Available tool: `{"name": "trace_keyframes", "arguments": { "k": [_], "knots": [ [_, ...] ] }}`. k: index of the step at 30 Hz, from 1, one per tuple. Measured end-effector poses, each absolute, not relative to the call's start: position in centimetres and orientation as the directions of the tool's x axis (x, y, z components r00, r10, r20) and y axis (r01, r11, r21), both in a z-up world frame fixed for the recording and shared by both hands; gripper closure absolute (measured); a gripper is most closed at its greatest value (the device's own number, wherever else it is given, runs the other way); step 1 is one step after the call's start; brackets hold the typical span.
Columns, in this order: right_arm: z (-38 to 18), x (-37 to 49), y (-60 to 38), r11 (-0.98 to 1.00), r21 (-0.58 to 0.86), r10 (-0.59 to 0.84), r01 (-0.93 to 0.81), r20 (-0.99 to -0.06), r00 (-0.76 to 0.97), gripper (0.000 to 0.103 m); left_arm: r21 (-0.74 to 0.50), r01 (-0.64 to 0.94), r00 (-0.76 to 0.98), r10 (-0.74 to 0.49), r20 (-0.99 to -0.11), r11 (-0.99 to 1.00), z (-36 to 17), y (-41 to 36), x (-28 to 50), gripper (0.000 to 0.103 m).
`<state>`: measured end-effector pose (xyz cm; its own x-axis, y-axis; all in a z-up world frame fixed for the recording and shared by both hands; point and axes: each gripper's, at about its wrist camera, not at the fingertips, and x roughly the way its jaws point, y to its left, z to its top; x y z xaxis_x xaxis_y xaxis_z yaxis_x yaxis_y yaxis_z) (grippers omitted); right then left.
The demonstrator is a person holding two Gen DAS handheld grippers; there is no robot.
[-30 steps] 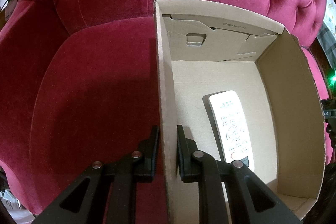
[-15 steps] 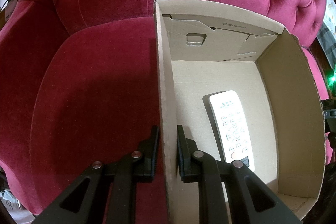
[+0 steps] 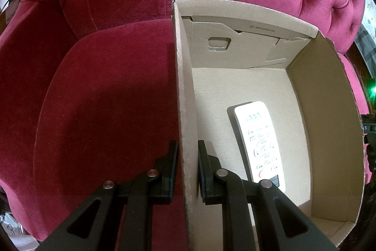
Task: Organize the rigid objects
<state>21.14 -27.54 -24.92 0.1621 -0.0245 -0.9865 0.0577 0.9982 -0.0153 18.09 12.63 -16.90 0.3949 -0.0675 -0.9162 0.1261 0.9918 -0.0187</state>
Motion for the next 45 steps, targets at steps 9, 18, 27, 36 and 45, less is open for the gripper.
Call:
{"name": "trace_keyframes", "arguments": {
  "k": [9, 18, 27, 36, 45],
  "knots": [
    [-23.0, 20.4, -27.5, 0.998, 0.005, -0.006, 0.070, -0.988, 0.156, 0.057, -0.014, 0.125, 0.397, -0.063, -0.916, 0.992, -16.9, 12.6, 18.0, 0.086],
    [-20.6, 19.1, -26.5, 0.996, 0.011, -0.004, 0.085, -0.985, 0.175, 0.057, -0.009, 0.122, 0.399, -0.058, -0.915, 0.992, -16.8, 12.5, 17.9, 0.086],
    [-18.0, 18.5, -25.4, 0.995, -0.006, -0.026, 0.099, -0.979, 0.201, 0.057, -0.013, 0.123, 0.397, -0.061, -0.916, 0.992, -16.7, 12.4, 17.9, 0.086],
    [-16.6, 17.8, -25.0, 0.994, -0.015, -0.038, 0.110, -0.978, 0.205, 0.057, -0.010, 0.123, 0.399, -0.059, -0.915, 0.992, -16.7, 12.4, 17.9, 0.086],
    [-15.5, 17.2, -24.3, 0.993, -0.027, -0.050, 0.111, -0.975, 0.217, 0.057, -0.009, 0.121, 0.399, -0.057, -0.915, 0.993, -16.7, 12.3, 17.9, 0.086]
  ]
}}
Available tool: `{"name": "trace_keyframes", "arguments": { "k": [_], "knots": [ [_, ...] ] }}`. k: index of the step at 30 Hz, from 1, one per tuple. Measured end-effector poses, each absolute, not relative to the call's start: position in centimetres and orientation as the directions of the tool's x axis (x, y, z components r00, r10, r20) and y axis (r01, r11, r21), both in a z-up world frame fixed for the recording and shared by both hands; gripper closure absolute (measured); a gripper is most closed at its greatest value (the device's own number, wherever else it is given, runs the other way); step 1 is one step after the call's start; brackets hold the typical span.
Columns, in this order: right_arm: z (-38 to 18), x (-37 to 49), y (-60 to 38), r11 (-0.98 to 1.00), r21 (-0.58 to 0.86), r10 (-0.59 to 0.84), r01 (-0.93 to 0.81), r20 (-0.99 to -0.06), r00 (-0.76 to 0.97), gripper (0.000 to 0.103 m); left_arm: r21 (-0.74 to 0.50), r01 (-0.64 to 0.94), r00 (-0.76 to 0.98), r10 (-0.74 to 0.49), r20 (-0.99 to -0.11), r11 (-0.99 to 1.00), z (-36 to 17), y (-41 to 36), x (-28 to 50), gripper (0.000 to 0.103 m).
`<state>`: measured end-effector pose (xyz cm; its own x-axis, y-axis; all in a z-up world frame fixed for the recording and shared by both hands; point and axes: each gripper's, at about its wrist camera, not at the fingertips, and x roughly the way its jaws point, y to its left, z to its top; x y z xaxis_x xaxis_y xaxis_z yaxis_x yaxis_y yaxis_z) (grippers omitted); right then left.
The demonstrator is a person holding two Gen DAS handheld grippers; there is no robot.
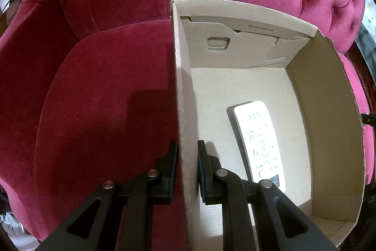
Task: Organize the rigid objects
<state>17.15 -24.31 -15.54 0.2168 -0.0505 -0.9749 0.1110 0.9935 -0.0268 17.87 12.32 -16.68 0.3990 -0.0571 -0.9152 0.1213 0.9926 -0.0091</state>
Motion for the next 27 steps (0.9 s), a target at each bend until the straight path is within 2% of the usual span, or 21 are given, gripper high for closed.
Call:
{"name": "trace_keyframes", "arguments": {
  "k": [13, 27],
  "knots": [
    [-14.2, 17.0, -23.3, 0.996, -0.004, -0.027, 0.094, -0.969, 0.246, 0.057, -0.005, 0.123, 0.401, -0.054, -0.915, 0.992, -16.7, 12.2, 17.8, 0.086],
    [-7.5, 16.8, -12.7, 0.987, 0.072, 0.117, -0.143, -0.934, 0.337, 0.057, -0.003, 0.122, 0.401, -0.052, -0.915, 0.993, -16.7, 12.2, 17.8, 0.086]
  ]
}}
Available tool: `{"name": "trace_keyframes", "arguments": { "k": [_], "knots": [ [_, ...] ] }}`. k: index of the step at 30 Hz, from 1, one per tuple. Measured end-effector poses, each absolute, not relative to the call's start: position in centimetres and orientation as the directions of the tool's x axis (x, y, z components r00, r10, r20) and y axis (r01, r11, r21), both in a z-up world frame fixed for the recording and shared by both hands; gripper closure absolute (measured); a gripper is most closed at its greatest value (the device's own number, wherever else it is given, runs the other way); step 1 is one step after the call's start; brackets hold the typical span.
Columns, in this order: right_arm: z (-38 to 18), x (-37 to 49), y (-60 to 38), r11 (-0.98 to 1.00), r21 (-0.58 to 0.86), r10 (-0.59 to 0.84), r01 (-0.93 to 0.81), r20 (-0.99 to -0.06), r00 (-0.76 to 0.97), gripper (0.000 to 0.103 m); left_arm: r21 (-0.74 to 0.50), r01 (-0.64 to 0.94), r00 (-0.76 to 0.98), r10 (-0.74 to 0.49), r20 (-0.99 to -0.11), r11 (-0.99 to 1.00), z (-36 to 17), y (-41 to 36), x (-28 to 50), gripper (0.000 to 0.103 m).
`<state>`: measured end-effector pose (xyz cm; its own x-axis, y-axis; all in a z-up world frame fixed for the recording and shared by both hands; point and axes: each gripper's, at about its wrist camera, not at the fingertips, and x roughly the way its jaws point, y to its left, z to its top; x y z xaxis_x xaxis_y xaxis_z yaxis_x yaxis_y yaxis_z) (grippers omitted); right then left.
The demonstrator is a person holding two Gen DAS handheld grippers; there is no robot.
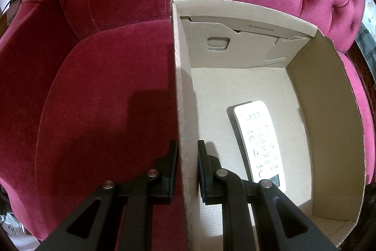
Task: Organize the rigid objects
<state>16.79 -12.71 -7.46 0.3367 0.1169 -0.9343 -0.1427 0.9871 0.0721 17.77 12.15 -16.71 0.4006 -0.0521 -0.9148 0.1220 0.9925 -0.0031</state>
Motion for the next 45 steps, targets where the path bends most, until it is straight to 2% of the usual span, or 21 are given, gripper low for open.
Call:
{"name": "trace_keyframes", "arguments": {
  "k": [7, 13, 45],
  "knots": [
    [-6.0, 17.1, -7.7, 0.966, 0.099, 0.179, -0.241, -0.924, 0.339, 0.057, -0.005, 0.121, 0.400, -0.053, -0.915, 0.993, -16.7, 12.1, 17.7, 0.086],
    [-7.0, 17.6, -4.6, 0.952, 0.108, 0.201, -0.285, -0.925, 0.321, 0.057, -0.005, 0.121, 0.400, -0.053, -0.915, 0.993, -16.7, 12.1, 17.8, 0.086],
    [-17.6, 21.2, -0.5, 0.970, 0.097, 0.145, -0.225, -0.966, 0.212, 0.057, -0.006, 0.120, 0.400, -0.054, -0.915, 0.993, -16.7, 12.1, 17.8, 0.086]
  ]
}}
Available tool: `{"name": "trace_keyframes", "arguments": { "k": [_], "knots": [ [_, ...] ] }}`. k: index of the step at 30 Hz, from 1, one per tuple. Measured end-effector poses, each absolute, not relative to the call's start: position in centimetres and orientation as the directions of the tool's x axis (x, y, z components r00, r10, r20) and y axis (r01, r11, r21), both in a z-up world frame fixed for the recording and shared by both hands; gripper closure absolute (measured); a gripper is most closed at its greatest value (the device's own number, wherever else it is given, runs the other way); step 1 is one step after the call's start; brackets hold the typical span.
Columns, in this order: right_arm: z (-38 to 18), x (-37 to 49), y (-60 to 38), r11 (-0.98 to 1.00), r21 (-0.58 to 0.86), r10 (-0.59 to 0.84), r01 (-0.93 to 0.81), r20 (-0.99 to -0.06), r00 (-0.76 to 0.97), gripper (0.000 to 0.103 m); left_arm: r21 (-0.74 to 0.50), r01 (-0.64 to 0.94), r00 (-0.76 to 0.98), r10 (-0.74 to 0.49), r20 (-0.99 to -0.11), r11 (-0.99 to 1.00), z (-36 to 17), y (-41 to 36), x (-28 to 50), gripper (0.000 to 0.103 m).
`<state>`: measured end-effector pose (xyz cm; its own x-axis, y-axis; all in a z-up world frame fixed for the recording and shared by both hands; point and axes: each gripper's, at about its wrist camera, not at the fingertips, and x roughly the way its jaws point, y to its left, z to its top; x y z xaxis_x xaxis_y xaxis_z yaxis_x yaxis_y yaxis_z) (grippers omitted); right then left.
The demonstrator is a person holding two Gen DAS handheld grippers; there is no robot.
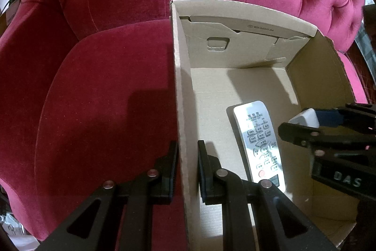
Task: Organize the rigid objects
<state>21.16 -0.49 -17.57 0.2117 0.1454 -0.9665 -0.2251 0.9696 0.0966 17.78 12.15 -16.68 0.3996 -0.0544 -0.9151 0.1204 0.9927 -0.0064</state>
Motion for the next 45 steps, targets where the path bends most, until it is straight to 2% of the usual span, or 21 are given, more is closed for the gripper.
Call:
{"name": "trace_keyframes", "arguments": {
  "k": [15, 26, 36, 42, 45],
  "knots": [
    [-18.8, 21.7, -0.2, 0.969, 0.122, 0.162, -0.212, -0.970, 0.181, 0.056, -0.007, 0.121, 0.399, -0.055, -0.915, 0.993, -16.8, 12.0, 17.8, 0.086],
    [-17.4, 21.5, -0.7, 0.967, 0.116, 0.165, -0.225, -0.963, 0.213, 0.046, -0.007, 0.121, 0.398, -0.055, -0.916, 0.993, -16.8, 11.8, 17.7, 0.086],
    [-14.6, 20.9, -0.6, 0.966, 0.052, 0.128, -0.252, -0.947, 0.294, 0.026, -0.009, 0.122, 0.397, -0.057, -0.916, 0.993, -16.8, 12.0, 17.8, 0.086],
    [-13.0, 21.0, -1.7, 0.969, 0.082, 0.154, -0.231, -0.936, 0.315, 0.016, -0.009, 0.121, 0.397, -0.057, -0.916, 0.993, -16.8, 12.0, 17.9, 0.086],
    [-12.2, 20.9, -2.4, 0.971, 0.084, 0.156, -0.222, -0.932, 0.328, 0.006, -0.008, 0.122, 0.397, -0.056, -0.916, 0.992, -16.8, 12.0, 17.9, 0.086]
  ]
}}
